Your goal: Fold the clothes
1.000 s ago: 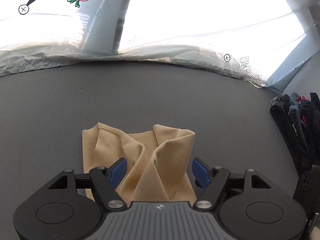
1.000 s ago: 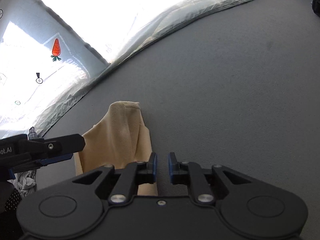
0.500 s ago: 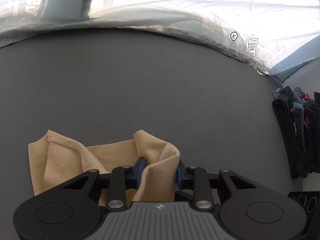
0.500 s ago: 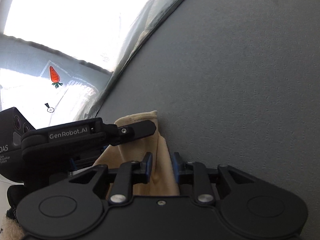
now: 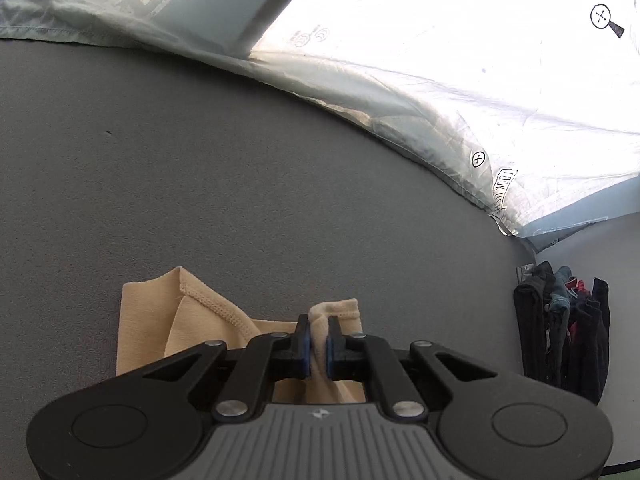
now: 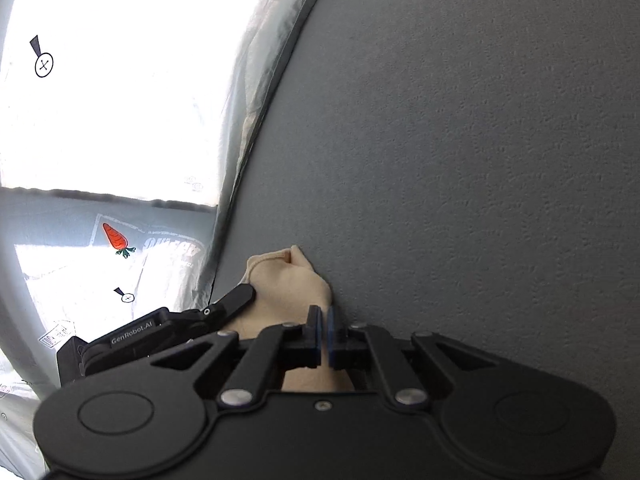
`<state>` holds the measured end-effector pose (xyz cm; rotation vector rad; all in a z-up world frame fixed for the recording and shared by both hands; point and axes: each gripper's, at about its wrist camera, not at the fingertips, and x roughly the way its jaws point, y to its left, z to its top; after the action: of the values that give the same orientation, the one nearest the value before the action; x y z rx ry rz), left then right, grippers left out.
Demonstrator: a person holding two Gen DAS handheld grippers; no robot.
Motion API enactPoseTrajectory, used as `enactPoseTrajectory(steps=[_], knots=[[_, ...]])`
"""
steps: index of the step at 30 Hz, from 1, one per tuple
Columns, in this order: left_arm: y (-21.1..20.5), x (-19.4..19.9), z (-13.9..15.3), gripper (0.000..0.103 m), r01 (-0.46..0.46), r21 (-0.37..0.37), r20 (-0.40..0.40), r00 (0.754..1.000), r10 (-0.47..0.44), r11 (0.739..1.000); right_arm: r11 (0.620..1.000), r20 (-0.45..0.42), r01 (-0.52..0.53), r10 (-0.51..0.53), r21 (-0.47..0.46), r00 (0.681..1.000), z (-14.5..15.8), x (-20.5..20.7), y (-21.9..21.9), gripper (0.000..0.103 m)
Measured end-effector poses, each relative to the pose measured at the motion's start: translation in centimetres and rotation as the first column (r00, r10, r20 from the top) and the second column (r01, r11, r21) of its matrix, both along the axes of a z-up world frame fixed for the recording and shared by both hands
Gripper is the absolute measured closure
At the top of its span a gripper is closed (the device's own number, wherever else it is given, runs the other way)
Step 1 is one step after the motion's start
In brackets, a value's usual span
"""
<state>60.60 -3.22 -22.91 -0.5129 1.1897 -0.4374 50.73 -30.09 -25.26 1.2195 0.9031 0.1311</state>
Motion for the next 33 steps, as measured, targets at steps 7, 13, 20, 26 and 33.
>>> enactPoseTrajectory(steps=[7, 13, 20, 26, 33], knots=[[-1.1, 0.6, 0.9, 0.07, -0.008, 0.104, 0.072, 0.997, 0.001, 0.995, 0.982, -0.031, -0.083, 0.079, -0.169, 0.996, 1.9, 1.2, 0.8, 0.095], [0.5, -1.2, 6.0, 0.045, -0.043, 0.135, 0.165, 0.986, 0.02, 0.99, 0.971, -0.032, -0.099, 0.095, -0.216, 0.995, 3.7, -0.7, -0.7, 0.067], [3.2, -10.0, 9.4, 0.042, -0.093, 0.224, 0.174, 0.983, 0.054, 0.97, 0.972, -0.061, -0.139, 0.13, -0.189, 0.99, 3.9, -7.2, -1.1, 0.064], [6.3, -21.3, 7.6, 0.042, -0.112, 0.294, 0.112, 0.99, 0.082, 0.949, 0.973, -0.102, -0.165, 0.15, -0.16, 0.983, 3.4, -15.0, -0.3, 0.062], [8.9, -31.8, 5.2, 0.041, -0.115, 0.292, 0.028, 0.993, 0.112, 0.95, 0.977, -0.126, -0.2, 0.189, -0.077, 0.974, 2.5, -21.2, 1.0, 0.059]])
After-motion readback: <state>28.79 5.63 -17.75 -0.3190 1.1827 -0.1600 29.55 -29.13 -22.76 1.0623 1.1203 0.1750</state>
